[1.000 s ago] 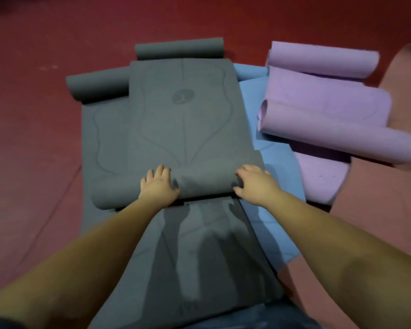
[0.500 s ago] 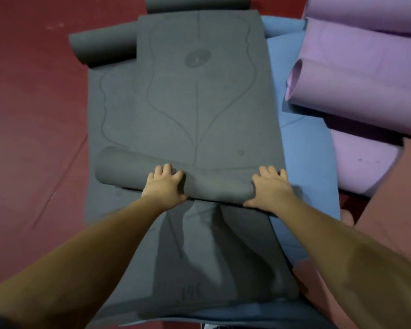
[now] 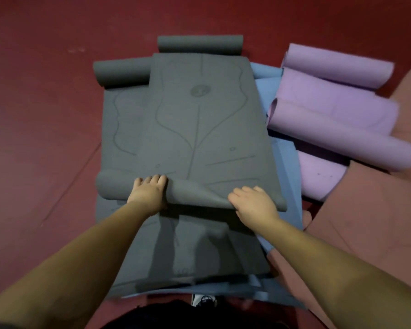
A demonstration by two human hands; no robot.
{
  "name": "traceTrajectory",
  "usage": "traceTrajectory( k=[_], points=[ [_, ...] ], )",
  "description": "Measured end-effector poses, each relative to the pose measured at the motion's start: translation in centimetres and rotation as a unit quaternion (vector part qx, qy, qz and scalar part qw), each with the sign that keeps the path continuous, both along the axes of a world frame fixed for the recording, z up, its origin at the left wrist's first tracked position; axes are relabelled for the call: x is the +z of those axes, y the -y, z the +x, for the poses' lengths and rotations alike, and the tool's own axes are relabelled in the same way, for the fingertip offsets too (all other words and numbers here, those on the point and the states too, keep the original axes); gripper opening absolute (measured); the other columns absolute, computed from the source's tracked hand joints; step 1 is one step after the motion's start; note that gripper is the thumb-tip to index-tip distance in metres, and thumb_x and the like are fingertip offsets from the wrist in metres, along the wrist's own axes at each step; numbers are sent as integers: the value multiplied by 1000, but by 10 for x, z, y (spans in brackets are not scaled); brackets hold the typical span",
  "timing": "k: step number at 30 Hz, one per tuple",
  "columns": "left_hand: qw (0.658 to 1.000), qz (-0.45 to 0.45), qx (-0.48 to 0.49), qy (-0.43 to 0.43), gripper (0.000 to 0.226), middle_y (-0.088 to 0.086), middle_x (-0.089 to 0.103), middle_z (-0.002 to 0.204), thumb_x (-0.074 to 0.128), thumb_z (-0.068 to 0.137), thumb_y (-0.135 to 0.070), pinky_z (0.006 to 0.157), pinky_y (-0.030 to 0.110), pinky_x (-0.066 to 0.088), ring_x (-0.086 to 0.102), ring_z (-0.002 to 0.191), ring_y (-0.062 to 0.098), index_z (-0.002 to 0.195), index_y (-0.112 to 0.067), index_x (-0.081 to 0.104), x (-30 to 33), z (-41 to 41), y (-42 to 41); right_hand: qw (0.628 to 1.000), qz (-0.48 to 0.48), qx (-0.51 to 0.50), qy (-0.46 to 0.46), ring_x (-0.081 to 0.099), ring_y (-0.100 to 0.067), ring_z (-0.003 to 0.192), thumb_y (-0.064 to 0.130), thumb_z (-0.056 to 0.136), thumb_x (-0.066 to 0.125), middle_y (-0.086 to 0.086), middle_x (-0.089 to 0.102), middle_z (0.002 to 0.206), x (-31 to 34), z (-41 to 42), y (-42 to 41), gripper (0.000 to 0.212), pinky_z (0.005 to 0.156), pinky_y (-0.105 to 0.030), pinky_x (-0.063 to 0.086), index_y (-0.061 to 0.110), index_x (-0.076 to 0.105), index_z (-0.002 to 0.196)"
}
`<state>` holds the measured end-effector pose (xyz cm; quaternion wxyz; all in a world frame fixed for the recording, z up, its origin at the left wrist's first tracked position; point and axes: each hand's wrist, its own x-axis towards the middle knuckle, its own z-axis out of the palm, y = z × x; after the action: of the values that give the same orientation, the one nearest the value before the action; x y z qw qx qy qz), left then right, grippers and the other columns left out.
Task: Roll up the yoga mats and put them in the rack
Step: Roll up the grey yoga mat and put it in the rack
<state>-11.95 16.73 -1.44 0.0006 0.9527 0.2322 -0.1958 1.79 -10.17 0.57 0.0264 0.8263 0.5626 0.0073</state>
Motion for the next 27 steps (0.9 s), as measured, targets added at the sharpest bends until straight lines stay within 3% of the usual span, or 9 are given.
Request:
traceTrajectory(
  k=[3, 6, 12, 17, 21, 23, 25, 27],
  points=[
    [999, 20, -16, 20, 88, 3, 44, 139, 70, 76, -62, 103, 43, 31, 43, 128, 27, 144, -21, 32, 44, -26, 13, 999, 3, 15, 41, 55, -25, 63, 12, 53, 75, -1, 52, 69, 55, -16, 19, 29, 53, -32, 38, 21, 54, 69],
    [996, 29, -41, 76, 67, 5, 50, 125, 70, 75, -63, 98, 41, 36, 45, 119, 28, 124, -22, 49, 86, -56, 33, 998, 19, -3, 67, 55, -27, 64, 9, 50, 76, -2, 52, 70, 100, -37, 43, 33, 54, -34, 40, 19, 53, 71],
    [974, 1, -83, 210, 32, 7, 59, 103, 69, 86, -42, 81, 40, 42, 57, 101, 33, 102, -15, 64, 159, -109, 87, 991, 23, -89, 102, 54, -29, 58, 5, 39, 77, -3, 50, 65, 178, -77, 94, 42, 50, -32, 34, 17, 50, 68],
    [961, 12, -92, 260, 32, 6, 49, 108, 63, 90, -42, 77, 39, 45, 51, 101, 28, 110, -18, 65, 217, -138, 114, 979, 13, -154, 132, 56, -29, 62, 11, 44, 82, -2, 52, 66, 213, -109, 120, 43, 55, -31, 27, 18, 48, 70],
    [950, 5, -99, 296, 32, 3, 45, 101, 60, 92, -44, 66, 36, 43, 50, 98, 26, 113, -20, 62, 251, -169, 135, 978, 35, -171, 113, 59, -33, 81, 19, 71, 67, -5, 59, 82, 241, -135, 142, 26, 65, -39, 41, 20, 42, 78],
    [945, 13, -116, 304, 35, 2, 47, 99, 60, 92, -46, 64, 34, 41, 52, 96, 24, 118, -22, 59, 262, -181, 143, 981, 52, -155, 104, 59, -29, 82, 41, 81, 63, -2, 59, 83, 252, -145, 154, 32, 63, -38, 36, 20, 40, 78],
    [945, 3, -137, 297, 42, 2, 55, 106, 61, 92, -47, 69, 36, 43, 56, 101, 25, 126, -23, 55, 270, -194, 150, 983, 66, -147, 86, 56, -25, 78, 64, 87, 44, 3, 55, 78, 260, -156, 162, 43, 61, -36, 27, 23, 39, 76],
    [945, -21, -145, 293, 46, 3, 62, 112, 64, 91, -48, 73, 38, 46, 60, 104, 26, 125, -20, 53, 272, -204, 157, 982, 72, -162, 63, 57, -25, 80, 62, 94, 28, 3, 56, 78, 265, -164, 169, 45, 59, -38, 29, 23, 40, 75]
  ],
)
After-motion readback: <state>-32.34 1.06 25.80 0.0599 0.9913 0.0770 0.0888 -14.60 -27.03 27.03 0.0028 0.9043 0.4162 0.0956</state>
